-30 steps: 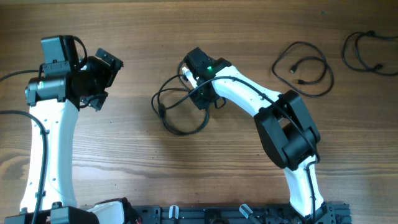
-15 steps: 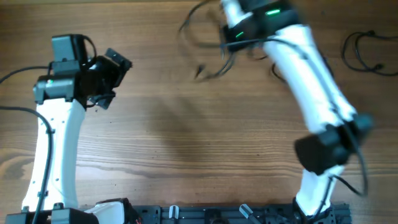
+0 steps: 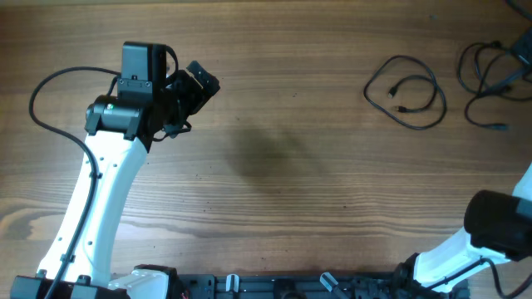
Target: Untangle cables
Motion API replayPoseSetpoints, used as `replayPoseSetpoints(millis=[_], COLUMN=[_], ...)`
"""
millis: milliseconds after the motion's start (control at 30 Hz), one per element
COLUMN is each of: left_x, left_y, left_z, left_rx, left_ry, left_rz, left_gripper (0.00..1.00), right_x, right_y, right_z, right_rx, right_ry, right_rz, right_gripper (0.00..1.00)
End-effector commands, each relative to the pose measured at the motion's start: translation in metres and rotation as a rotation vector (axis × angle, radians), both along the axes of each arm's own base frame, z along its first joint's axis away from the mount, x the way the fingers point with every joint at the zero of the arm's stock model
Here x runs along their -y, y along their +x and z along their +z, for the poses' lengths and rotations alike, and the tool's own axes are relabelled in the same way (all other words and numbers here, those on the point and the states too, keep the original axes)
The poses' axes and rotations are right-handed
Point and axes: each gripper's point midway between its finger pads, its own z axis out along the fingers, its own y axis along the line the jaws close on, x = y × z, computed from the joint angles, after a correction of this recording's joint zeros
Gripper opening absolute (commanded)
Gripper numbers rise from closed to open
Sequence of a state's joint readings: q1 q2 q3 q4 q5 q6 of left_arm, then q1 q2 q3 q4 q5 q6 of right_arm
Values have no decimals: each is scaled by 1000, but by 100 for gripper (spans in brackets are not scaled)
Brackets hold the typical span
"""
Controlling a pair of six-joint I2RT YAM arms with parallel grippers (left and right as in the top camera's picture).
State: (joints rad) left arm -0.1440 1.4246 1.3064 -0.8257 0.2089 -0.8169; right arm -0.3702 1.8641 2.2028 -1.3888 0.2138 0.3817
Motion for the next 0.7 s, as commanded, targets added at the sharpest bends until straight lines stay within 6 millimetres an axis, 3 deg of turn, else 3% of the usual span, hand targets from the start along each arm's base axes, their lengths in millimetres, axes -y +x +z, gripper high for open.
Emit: replayPoseSetpoints(millis=[0,33,133,233,300,367,467,600,667], left_x=[-1,-1,-1,-1,-1,-1,-1,-1,-1], left_y=[0,0,-1,-1,-1,-1,-1,-1,-1], left_z=[10,10,10,9,9,9,9,9,10], left_rx=[32,32,29,29,29,29,29,29,29], left_ry=[9,9,9,10,10,10,10,10,10], left_rz=[4,4,4,4,4,4,4,4,4], left_gripper=[100,100,100,100,100,100,100,100,100], right_x=[11,11,9,-23,-67,-123,-186,-315,-353], right_y=[-1,-1,1,16,33,42,38,24,12], right_z=[-26,-33,-37,-42,-36,-17,7,50,58], right_rx=[-87,-103,-97,-64,-23,26,77,280,298], right_ry=[-20,-14,8,137,200,196,180,374,388], right_rz=[-48,-48,-56,122,381,630,812,1217,1318], right_gripper=[66,76,82,82,82,87,91,92,93])
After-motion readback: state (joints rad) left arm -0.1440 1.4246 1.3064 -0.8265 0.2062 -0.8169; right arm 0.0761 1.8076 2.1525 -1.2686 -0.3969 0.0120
